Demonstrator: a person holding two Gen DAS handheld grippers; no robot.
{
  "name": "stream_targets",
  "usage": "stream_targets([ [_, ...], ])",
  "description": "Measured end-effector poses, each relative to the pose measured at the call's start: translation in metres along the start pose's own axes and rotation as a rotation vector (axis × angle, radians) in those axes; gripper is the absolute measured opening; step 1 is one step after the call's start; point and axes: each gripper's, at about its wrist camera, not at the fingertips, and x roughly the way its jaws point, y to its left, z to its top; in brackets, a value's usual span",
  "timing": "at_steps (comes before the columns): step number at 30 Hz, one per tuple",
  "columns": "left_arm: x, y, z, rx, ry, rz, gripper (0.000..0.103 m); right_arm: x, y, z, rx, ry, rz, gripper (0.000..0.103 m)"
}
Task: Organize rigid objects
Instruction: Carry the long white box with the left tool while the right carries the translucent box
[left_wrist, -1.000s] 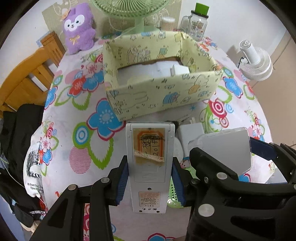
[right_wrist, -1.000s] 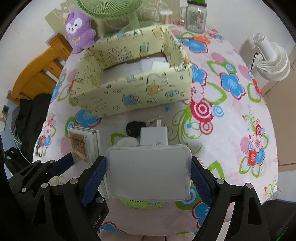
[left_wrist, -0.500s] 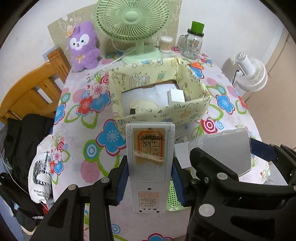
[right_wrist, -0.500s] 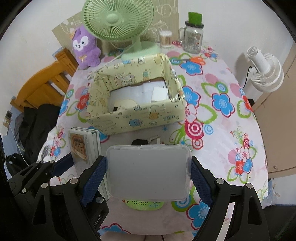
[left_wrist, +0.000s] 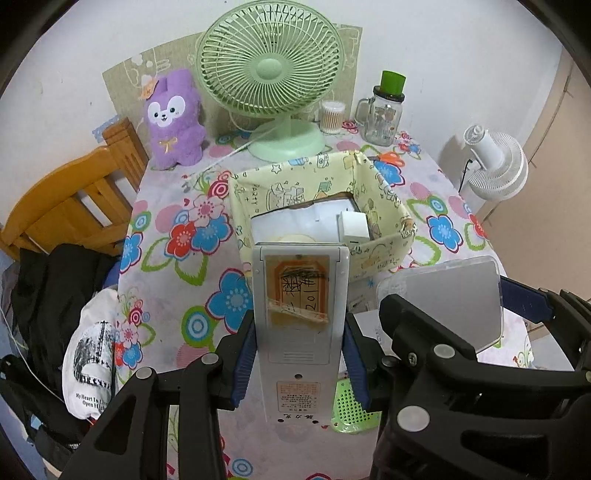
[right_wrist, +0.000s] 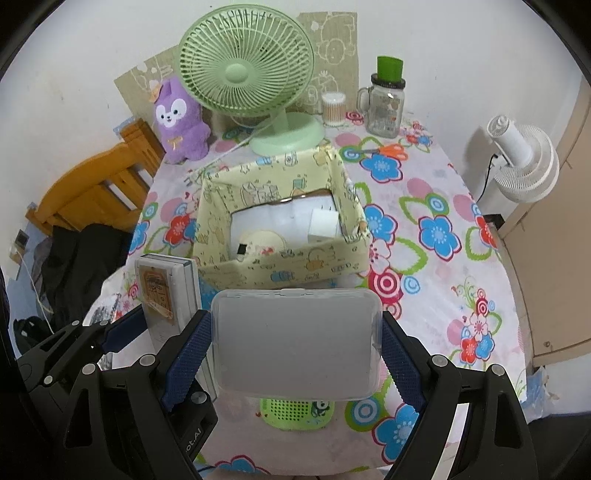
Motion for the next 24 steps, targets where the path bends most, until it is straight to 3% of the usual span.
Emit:
stream_targets([
  [24, 0.005, 0.007, 0.02, -0.017, -0.014, 0.004, 0.045, 0.006, 0.006, 0.023, -0.018, -0.019, 0.0, 0.089],
])
